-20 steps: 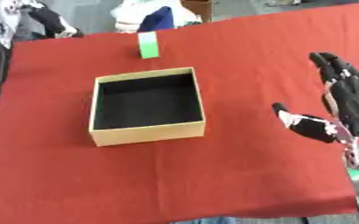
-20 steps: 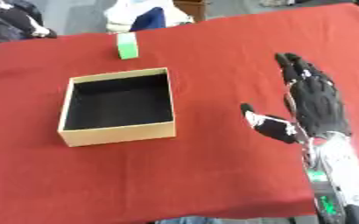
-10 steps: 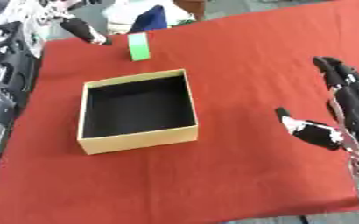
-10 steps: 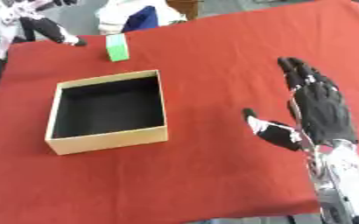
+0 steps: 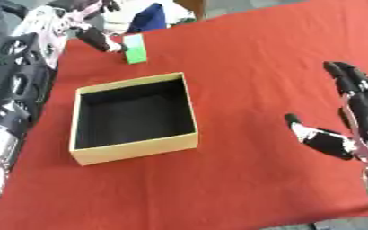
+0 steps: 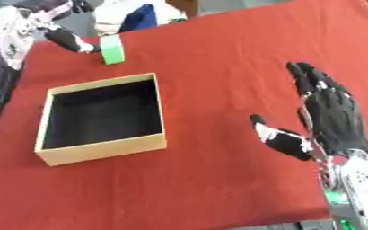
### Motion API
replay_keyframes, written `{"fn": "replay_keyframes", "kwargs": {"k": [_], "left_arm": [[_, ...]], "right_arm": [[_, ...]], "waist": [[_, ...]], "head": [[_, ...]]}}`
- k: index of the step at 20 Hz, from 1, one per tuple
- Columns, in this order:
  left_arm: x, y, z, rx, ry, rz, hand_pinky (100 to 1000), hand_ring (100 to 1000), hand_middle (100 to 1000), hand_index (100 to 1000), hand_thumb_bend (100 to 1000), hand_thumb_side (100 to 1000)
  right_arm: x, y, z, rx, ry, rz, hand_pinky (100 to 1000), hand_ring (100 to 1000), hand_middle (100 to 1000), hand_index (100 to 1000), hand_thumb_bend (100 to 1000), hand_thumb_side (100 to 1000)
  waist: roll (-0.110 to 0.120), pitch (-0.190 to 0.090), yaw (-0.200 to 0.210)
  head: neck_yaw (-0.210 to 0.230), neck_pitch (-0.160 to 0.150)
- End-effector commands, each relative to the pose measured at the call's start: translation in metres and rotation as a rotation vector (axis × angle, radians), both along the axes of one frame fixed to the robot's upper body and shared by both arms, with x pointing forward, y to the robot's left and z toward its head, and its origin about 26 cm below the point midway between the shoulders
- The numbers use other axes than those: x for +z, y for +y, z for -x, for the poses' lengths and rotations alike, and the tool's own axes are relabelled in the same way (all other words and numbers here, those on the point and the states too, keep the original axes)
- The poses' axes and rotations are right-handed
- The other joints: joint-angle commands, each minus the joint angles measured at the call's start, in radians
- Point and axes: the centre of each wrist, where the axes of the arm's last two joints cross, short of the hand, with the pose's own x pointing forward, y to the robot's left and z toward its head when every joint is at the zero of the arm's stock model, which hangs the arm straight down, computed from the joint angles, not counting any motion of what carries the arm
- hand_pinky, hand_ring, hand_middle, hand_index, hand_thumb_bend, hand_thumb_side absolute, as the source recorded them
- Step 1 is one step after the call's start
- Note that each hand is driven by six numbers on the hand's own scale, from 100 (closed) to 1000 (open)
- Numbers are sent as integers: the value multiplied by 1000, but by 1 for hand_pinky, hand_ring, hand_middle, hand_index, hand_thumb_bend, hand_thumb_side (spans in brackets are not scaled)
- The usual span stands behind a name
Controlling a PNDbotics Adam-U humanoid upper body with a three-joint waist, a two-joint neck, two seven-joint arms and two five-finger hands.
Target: Pick up objects on the table and place them in the box.
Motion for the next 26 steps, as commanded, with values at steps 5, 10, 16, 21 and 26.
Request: {"fn": "replay_keyframes", "kwargs": {"k": [5,10,16,21,26], "left_arm": [[21,7,4,22,-73,8,824,836,811,885,570,438],[20,10,4,45,-97,10,824,838,816,888,551,429],[20,12,4,59,-113,19,822,836,814,887,537,433],[16,12,4,62,-97,25,820,834,809,885,525,437],[8,11,3,67,-82,33,803,801,769,869,437,351]], "right_arm": [[17,2,3,25,-63,-12,755,873,900,1000,454,551],[21,2,4,31,-82,-16,754,873,898,1000,452,551],[25,3,4,40,-96,-17,753,872,897,1000,449,552],[27,3,4,46,-103,-19,753,872,896,1000,448,556],[28,4,4,51,-108,-20,753,872,896,1000,448,557]], "waist": [[3,9,-13],[10,28,-17],[17,45,-21],[20,55,-25],[21,63,-30]], "head": [[7,-21],[32,-42],[92,-81],[110,-95],[117,-103]]}}
